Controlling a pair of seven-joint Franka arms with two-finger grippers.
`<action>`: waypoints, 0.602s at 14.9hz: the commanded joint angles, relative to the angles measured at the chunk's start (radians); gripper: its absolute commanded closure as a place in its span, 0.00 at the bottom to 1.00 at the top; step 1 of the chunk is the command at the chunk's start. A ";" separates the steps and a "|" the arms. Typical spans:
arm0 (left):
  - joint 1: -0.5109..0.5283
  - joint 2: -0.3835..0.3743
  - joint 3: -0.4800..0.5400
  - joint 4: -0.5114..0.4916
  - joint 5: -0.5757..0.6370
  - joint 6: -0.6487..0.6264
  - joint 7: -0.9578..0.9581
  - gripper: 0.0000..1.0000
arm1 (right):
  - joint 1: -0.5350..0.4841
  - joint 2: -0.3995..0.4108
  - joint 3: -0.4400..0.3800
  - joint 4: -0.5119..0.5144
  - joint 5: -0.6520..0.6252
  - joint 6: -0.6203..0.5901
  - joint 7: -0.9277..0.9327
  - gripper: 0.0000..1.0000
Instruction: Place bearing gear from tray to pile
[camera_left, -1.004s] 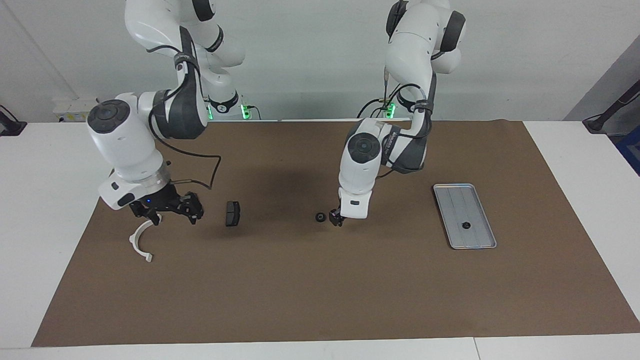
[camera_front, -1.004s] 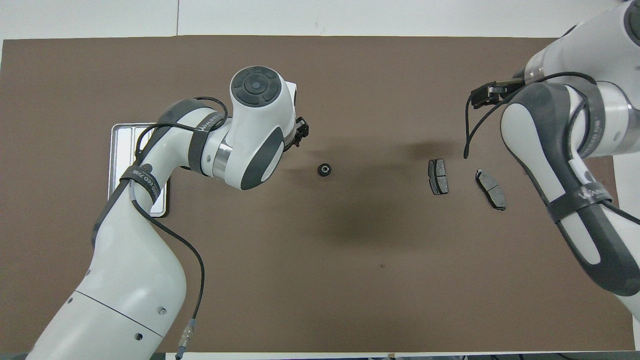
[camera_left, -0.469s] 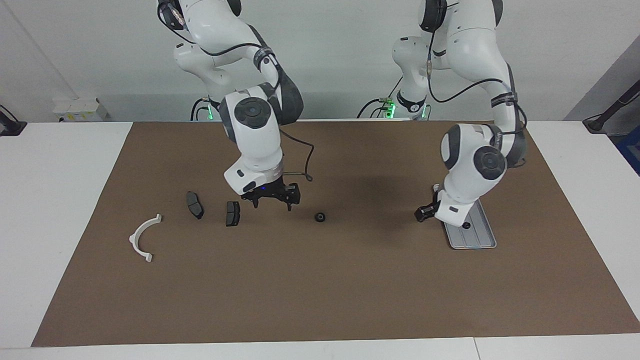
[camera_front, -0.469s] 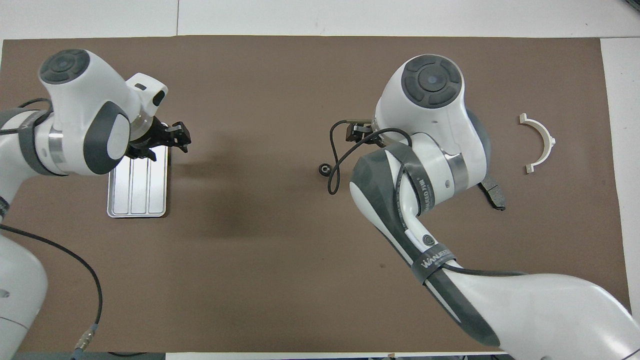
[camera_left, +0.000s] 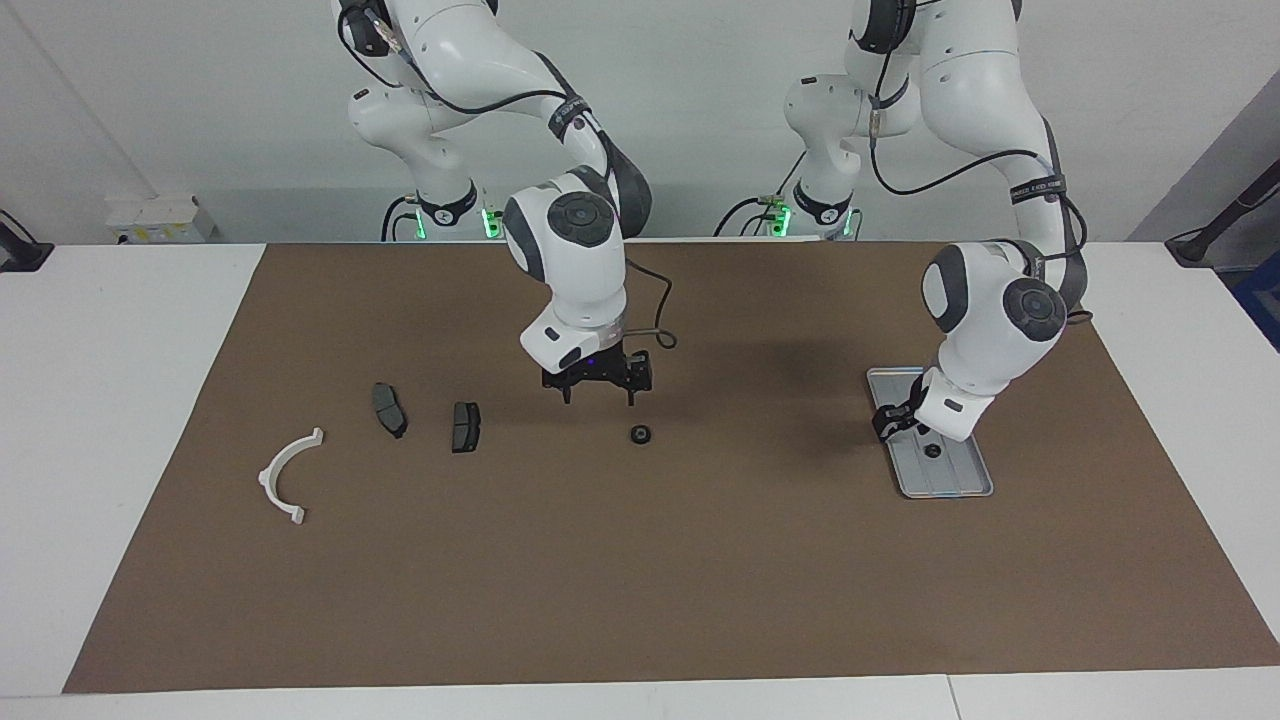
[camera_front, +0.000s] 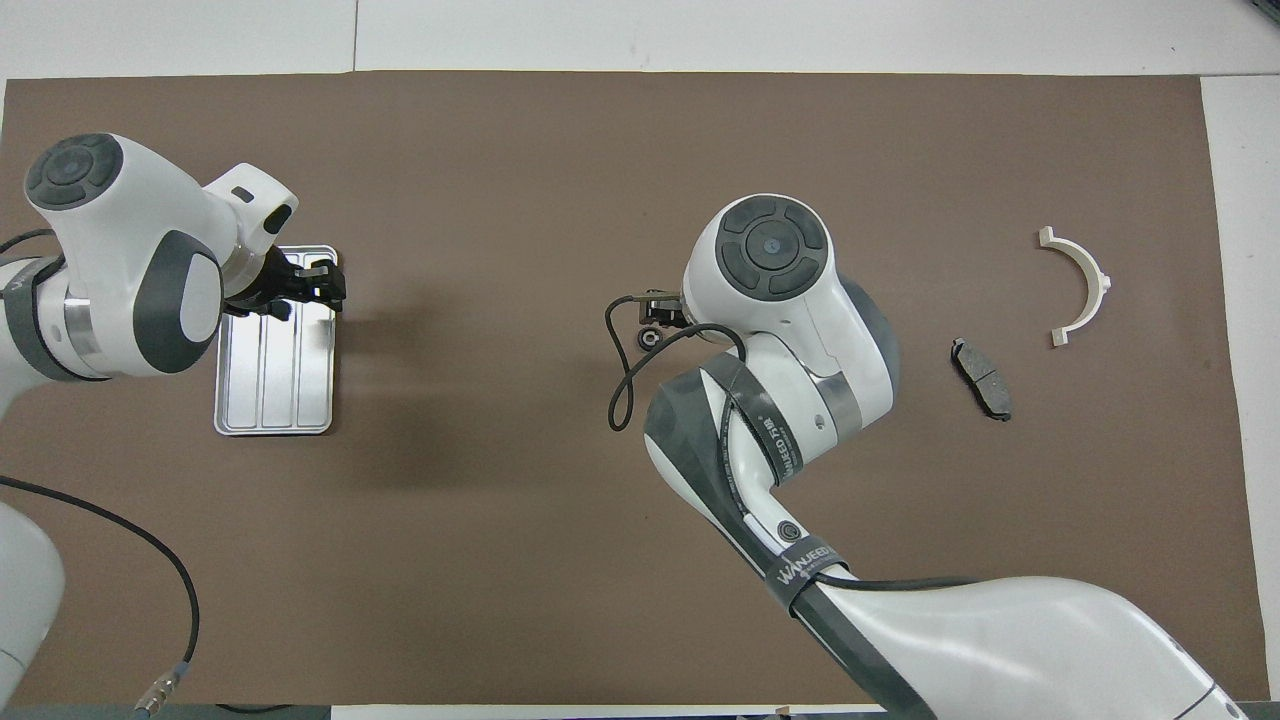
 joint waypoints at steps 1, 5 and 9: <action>0.027 -0.032 0.002 -0.040 0.000 0.027 0.063 0.35 | 0.007 -0.028 0.002 -0.046 -0.006 0.033 -0.053 0.00; 0.042 -0.032 0.002 -0.034 0.051 0.016 0.066 0.36 | 0.041 0.017 0.002 -0.046 0.002 0.067 -0.057 0.00; 0.077 -0.032 0.003 -0.040 0.052 0.045 0.123 0.37 | 0.071 0.067 0.002 -0.046 0.006 0.116 -0.048 0.00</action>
